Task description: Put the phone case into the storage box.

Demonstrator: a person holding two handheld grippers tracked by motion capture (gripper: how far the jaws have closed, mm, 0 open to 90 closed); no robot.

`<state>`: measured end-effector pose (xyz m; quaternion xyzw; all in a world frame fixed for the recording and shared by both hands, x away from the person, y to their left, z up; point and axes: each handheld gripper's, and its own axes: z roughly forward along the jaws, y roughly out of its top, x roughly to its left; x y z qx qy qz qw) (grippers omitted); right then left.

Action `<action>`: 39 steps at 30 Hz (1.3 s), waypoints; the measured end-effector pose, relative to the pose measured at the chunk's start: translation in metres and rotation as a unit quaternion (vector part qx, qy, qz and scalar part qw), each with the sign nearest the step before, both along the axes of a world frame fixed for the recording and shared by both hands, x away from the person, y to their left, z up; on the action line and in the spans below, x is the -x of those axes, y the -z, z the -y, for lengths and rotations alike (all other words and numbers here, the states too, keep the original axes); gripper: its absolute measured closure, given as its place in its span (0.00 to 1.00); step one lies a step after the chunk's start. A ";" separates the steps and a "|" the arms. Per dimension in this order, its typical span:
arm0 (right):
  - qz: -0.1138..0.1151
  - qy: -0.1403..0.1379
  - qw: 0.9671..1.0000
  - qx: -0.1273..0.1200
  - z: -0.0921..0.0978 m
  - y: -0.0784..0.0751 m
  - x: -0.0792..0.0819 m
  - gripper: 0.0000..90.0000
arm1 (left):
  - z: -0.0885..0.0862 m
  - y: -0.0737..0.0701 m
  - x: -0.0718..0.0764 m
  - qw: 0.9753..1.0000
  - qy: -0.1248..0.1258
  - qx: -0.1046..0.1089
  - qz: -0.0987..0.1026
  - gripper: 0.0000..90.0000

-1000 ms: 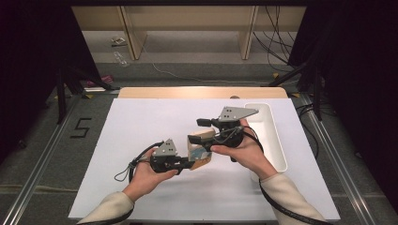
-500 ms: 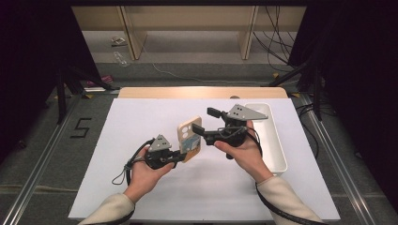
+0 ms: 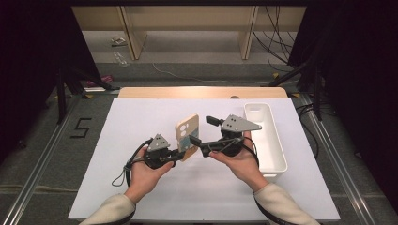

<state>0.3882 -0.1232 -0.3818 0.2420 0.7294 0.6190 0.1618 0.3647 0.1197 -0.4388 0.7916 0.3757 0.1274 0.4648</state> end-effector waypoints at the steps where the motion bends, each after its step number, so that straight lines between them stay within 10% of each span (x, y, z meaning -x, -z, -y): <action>1: 0.000 0.001 1.000 -0.001 -0.002 0.000 0.001 0.12 | 0.000 0.000 0.000 1.000 -0.002 0.000 0.000 0.89; 39: -0.009 0.080 0.997 -0.013 -0.022 0.010 0.004 0.01 | 0.023 -0.001 0.012 1.000 0.006 0.005 -0.003 0.89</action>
